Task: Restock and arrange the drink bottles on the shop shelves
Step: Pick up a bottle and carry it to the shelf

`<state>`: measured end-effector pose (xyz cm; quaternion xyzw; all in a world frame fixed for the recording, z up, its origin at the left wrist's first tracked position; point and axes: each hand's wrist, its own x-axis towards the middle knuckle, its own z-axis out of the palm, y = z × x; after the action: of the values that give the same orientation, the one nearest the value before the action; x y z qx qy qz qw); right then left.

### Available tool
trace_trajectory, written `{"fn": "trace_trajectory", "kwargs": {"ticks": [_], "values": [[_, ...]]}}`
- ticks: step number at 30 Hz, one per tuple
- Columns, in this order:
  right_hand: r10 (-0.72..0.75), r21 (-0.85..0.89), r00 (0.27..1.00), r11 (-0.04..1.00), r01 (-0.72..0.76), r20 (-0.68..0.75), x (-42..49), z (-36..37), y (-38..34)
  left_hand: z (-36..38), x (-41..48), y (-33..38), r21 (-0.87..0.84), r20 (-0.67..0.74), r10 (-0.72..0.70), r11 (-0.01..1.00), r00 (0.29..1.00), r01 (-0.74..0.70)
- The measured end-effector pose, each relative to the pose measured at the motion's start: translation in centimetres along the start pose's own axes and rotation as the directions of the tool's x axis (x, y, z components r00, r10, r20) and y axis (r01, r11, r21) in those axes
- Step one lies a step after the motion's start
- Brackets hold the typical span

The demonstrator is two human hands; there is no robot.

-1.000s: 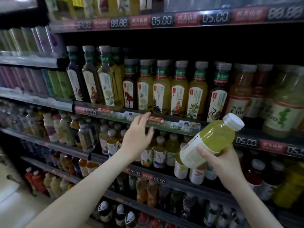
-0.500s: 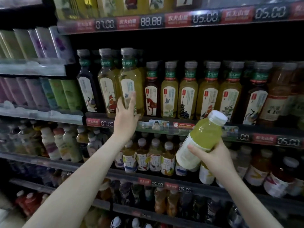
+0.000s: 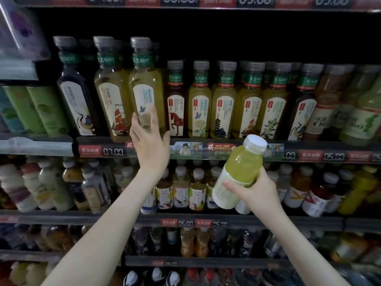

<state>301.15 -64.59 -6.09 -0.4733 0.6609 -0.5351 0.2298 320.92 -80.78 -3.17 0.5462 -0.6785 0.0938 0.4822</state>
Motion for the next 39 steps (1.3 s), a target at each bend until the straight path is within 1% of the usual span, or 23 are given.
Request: {"fn": "trace_trajectory", "kwargs": {"ticks": [2,4,6,8,10,12,15,21,25,29,31,33,34,36,39], "values": [[-0.005,0.005,1.0,1.0,0.005,-0.001,-0.2,-0.7,-0.5,0.6,-1.2,1.5,-0.006,-0.005,0.115,0.993,0.993,-0.115],[-0.007,0.009,1.0,1.0,0.008,-0.022,-0.4,-1.6,-0.8,1.3,-2.4,3.6,-0.099,0.023,0.238,0.967,0.971,-0.235],[-0.012,0.007,0.998,1.0,0.012,-0.054,-0.6,-3.0,-0.8,2.0,-3.1,6.0,-0.205,0.04,0.36,0.916,0.932,-0.345],[-0.016,-0.008,0.996,1.0,0.015,-0.092,-0.9,-4.6,-0.6,2.6,-3.5,8.6,-0.279,0.055,0.442,0.868,0.895,-0.411],[-0.017,-0.011,0.991,1.0,0.016,-0.135,-1.2,-6.8,-0.4,3.1,-3.9,11.4,-0.356,0.057,0.482,0.828,0.875,-0.433],[-0.006,-0.014,0.984,1.0,0.003,-0.176,-1.5,-9.2,0.0,3.6,-4.4,14.1,-0.409,0.066,0.502,0.802,0.863,-0.435],[0.011,-0.013,0.969,1.0,-0.015,-0.248,-1.7,-13.3,0.7,4.6,-5.4,18.1,-0.455,0.123,0.538,0.778,0.834,-0.434],[-0.014,-0.008,0.929,1.0,0.012,-0.369,-1.7,-23.0,3.3,6.5,-7.9,27.7,-0.544,0.152,0.582,0.724,0.799,-0.423],[-0.045,-0.032,0.911,0.999,0.035,-0.41,-1.3,-30.5,5.9,8.7,-10.2,34.8,-0.564,0.194,0.564,0.734,0.803,-0.379],[-0.034,-0.015,0.917,0.999,0.031,-0.398,-0.5,-37.8,9.4,11.1,-12.1,41.2,-0.551,0.263,0.501,0.78,0.825,-0.298],[-0.019,-0.012,0.926,1.0,0.016,-0.378,0.0,-40.4,11.2,12.2,-13.6,42.5,-0.566,0.202,0.477,0.769,0.855,-0.295],[0.008,-0.003,0.933,1.0,-0.009,-0.36,0.5,-42.1,13.2,13.4,-16.0,42.5,-0.554,0.1,0.495,0.748,0.863,-0.365],[0.031,0.0,0.937,0.999,-0.033,-0.347,0.7,-42.6,14.3,14.1,-17.3,42.2,-0.536,0.091,0.504,0.752,0.859,-0.384],[0.079,0.003,0.945,0.997,-0.083,-0.318,1.0,-43.0,16.3,15.7,-19.7,41.1,-0.484,0.178,0.52,0.785,0.836,-0.385],[0.125,-0.016,0.953,0.991,-0.135,-0.276,1.4,-42.8,18.5,18.0,-21.7,39.5,-0.346,0.412,0.486,0.866,0.771,-0.361]]}}
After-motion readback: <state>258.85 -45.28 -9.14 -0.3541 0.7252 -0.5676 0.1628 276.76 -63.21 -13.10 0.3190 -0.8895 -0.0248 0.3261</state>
